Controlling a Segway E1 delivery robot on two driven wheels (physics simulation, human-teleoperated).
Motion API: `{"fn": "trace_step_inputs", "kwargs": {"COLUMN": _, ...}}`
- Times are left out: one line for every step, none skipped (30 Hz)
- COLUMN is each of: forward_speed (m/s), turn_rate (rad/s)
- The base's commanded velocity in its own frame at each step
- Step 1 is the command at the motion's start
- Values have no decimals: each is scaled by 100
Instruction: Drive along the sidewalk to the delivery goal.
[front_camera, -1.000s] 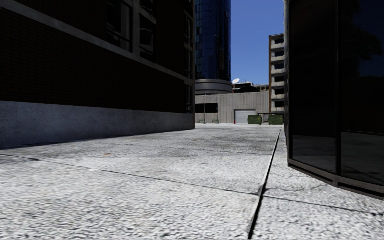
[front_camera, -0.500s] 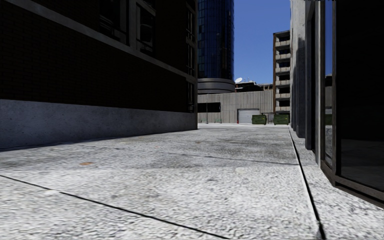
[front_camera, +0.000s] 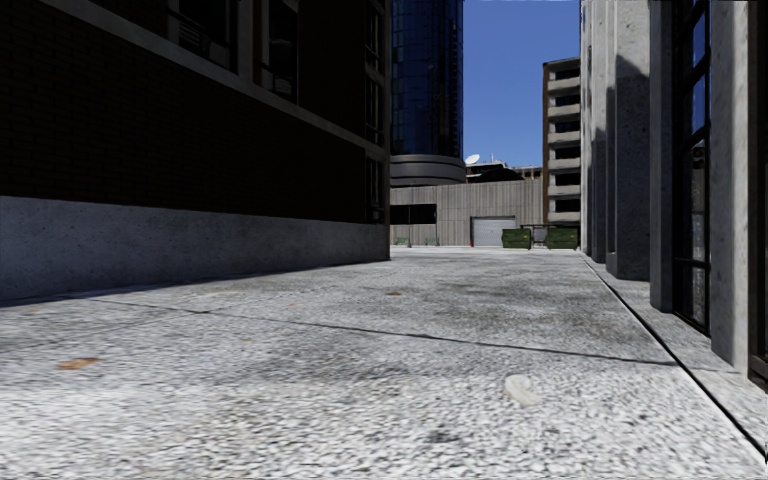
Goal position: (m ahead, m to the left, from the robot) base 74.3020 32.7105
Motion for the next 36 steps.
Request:
{"fn": "trace_step_inputs", "kwargs": {"forward_speed": 200, "turn_rate": -51}}
{"fn": "trace_step_inputs", "kwargs": {"forward_speed": 200, "turn_rate": -6}}
{"fn": "trace_step_inputs", "kwargs": {"forward_speed": 200, "turn_rate": 0}}
{"fn": "trace_step_inputs", "kwargs": {"forward_speed": 200, "turn_rate": 0}}
{"fn": "trace_step_inputs", "kwargs": {"forward_speed": 200, "turn_rate": 0}}
{"fn": "trace_step_inputs", "kwargs": {"forward_speed": 200, "turn_rate": 0}}
{"fn": "trace_step_inputs", "kwargs": {"forward_speed": 200, "turn_rate": 0}}
{"fn": "trace_step_inputs", "kwargs": {"forward_speed": 200, "turn_rate": 0}}
{"fn": "trace_step_inputs", "kwargs": {"forward_speed": 200, "turn_rate": 0}}
{"fn": "trace_step_inputs", "kwargs": {"forward_speed": 200, "turn_rate": 0}}
{"fn": "trace_step_inputs", "kwargs": {"forward_speed": 200, "turn_rate": 0}}
{"fn": "trace_step_inputs", "kwargs": {"forward_speed": 200, "turn_rate": 0}}
{"fn": "trace_step_inputs", "kwargs": {"forward_speed": 200, "turn_rate": 0}}
{"fn": "trace_step_inputs", "kwargs": {"forward_speed": 200, "turn_rate": 0}}
{"fn": "trace_step_inputs", "kwargs": {"forward_speed": 200, "turn_rate": -11}}
{"fn": "trace_step_inputs", "kwargs": {"forward_speed": 200, "turn_rate": -11}}
{"fn": "trace_step_inputs", "kwargs": {"forward_speed": 200, "turn_rate": -28}}
{"fn": "trace_step_inputs", "kwargs": {"forward_speed": 200, "turn_rate": -41}}
{"fn": "trace_step_inputs", "kwargs": {"forward_speed": 200, "turn_rate": -48}}
{"fn": "trace_step_inputs", "kwargs": {"forward_speed": 200, "turn_rate": -48}}
{"fn": "trace_step_inputs", "kwargs": {"forward_speed": 200, "turn_rate": -51}}
{"fn": "trace_step_inputs", "kwargs": {"forward_speed": 200, "turn_rate": -52}}
{"fn": "trace_step_inputs", "kwargs": {"forward_speed": 200, "turn_rate": -52}}
{"fn": "trace_step_inputs", "kwargs": {"forward_speed": 200, "turn_rate": -52}}
{"fn": "trace_step_inputs", "kwargs": {"forward_speed": 200, "turn_rate": -6}}
{"fn": "trace_step_inputs", "kwargs": {"forward_speed": 200, "turn_rate": 0}}
{"fn": "trace_step_inputs", "kwargs": {"forward_speed": 200, "turn_rate": 0}}
{"fn": "trace_step_inputs", "kwargs": {"forward_speed": 200, "turn_rate": 0}}
{"fn": "trace_step_inputs", "kwargs": {"forward_speed": 200, "turn_rate": 0}}
{"fn": "trace_step_inputs", "kwargs": {"forward_speed": 200, "turn_rate": 0}}
{"fn": "trace_step_inputs", "kwargs": {"forward_speed": 200, "turn_rate": 0}}
{"fn": "trace_step_inputs", "kwargs": {"forward_speed": 200, "turn_rate": 0}}
{"fn": "trace_step_inputs", "kwargs": {"forward_speed": 200, "turn_rate": 0}}
{"fn": "trace_step_inputs", "kwargs": {"forward_speed": 200, "turn_rate": 0}}
{"fn": "trace_step_inputs", "kwargs": {"forward_speed": 200, "turn_rate": 0}}
{"fn": "trace_step_inputs", "kwargs": {"forward_speed": 200, "turn_rate": 0}}
